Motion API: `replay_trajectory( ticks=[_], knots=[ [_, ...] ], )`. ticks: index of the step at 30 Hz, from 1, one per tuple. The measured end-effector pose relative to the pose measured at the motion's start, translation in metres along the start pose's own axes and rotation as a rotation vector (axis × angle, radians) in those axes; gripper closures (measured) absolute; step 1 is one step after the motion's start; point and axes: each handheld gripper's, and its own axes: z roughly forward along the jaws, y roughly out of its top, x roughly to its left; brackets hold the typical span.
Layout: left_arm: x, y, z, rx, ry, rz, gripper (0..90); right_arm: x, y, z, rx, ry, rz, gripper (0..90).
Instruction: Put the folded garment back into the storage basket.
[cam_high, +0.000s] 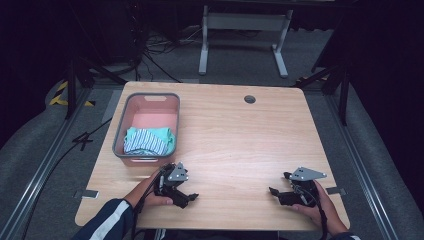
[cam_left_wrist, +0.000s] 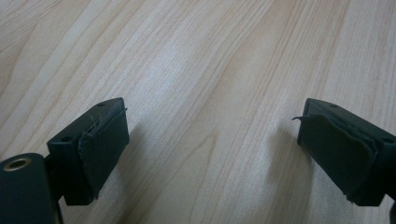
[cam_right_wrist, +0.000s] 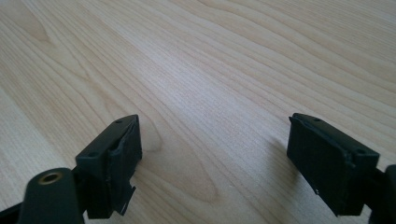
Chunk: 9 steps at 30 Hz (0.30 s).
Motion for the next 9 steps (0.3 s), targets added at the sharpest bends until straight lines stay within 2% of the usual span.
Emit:
replay_trajectory(
  ticks=[9],
  knots=[
    [0.0001, 0.0001, 0.0002, 0.000, 0.000, 0.001, 8.8, -0.0001, 0.0000, 0.0000, 0.000, 0.001, -0.001, 18.3]
  ],
)
